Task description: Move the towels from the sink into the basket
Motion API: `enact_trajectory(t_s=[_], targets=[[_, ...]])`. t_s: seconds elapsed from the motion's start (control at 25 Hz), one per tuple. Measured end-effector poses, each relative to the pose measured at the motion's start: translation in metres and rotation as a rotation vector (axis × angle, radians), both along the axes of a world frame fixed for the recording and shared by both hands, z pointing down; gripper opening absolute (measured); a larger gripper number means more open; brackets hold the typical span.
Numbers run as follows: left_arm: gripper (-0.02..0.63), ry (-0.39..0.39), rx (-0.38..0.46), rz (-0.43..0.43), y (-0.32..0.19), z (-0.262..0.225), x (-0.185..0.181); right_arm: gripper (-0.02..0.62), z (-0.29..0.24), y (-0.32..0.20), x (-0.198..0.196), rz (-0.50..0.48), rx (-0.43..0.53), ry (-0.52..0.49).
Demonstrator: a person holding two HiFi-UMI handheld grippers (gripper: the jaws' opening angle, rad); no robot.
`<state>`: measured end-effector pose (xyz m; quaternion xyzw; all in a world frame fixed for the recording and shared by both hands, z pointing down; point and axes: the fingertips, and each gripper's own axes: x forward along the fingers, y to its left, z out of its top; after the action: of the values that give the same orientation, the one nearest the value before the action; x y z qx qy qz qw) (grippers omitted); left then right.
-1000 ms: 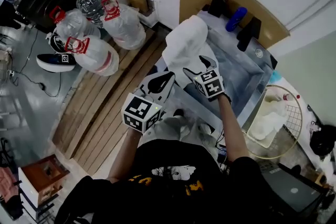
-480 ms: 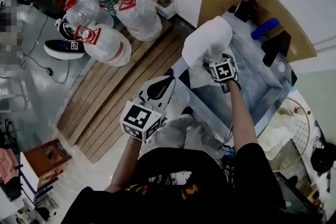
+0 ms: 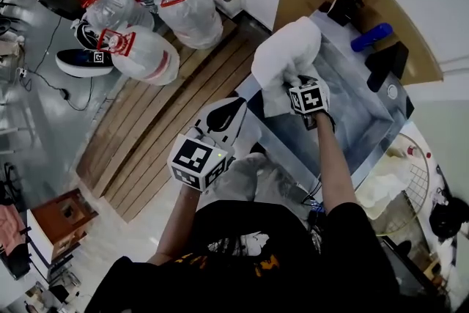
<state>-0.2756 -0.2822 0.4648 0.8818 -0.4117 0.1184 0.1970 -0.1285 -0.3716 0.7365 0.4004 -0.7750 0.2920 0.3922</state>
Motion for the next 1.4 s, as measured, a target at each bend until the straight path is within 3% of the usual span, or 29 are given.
enact_trajectory(t_s=[0.08, 0.16, 0.56, 0.72, 0.84, 1.08, 1.4], targets=[[0.01, 0.0, 0.008, 0.012, -0.001, -0.004, 0.003, 0.127, -0.001, 0.007, -0.004, 0.022, -0.008, -0.014], [0.01, -0.001, 0.019, 0.025, -0.002, -0.009, 0.007, 0.102, -0.005, 0.012, -0.003, 0.052, -0.001, -0.033], [0.01, 0.031, 0.064, 0.077, -0.01, -0.028, 0.025, 0.092, -0.151, 0.018, 0.029, 0.275, 0.346, -0.187], [0.01, 0.05, 0.1, 0.126, -0.011, -0.042, 0.045, 0.091, -0.21, 0.027, 0.038, 0.28, 0.475, -0.193], [0.01, 0.061, 0.127, 0.16, -0.01, -0.054, 0.06, 0.091, -0.242, 0.034, 0.038, 0.264, 0.537, -0.198], [0.01, 0.076, 0.168, 0.201, -0.004, -0.072, 0.079, 0.089, -0.304, 0.051, 0.052, 0.332, 0.635, -0.329], [0.009, 0.106, 0.201, 0.264, 0.006, -0.09, 0.118, 0.089, -0.359, 0.088, 0.11, 0.445, 0.759, -0.376]])
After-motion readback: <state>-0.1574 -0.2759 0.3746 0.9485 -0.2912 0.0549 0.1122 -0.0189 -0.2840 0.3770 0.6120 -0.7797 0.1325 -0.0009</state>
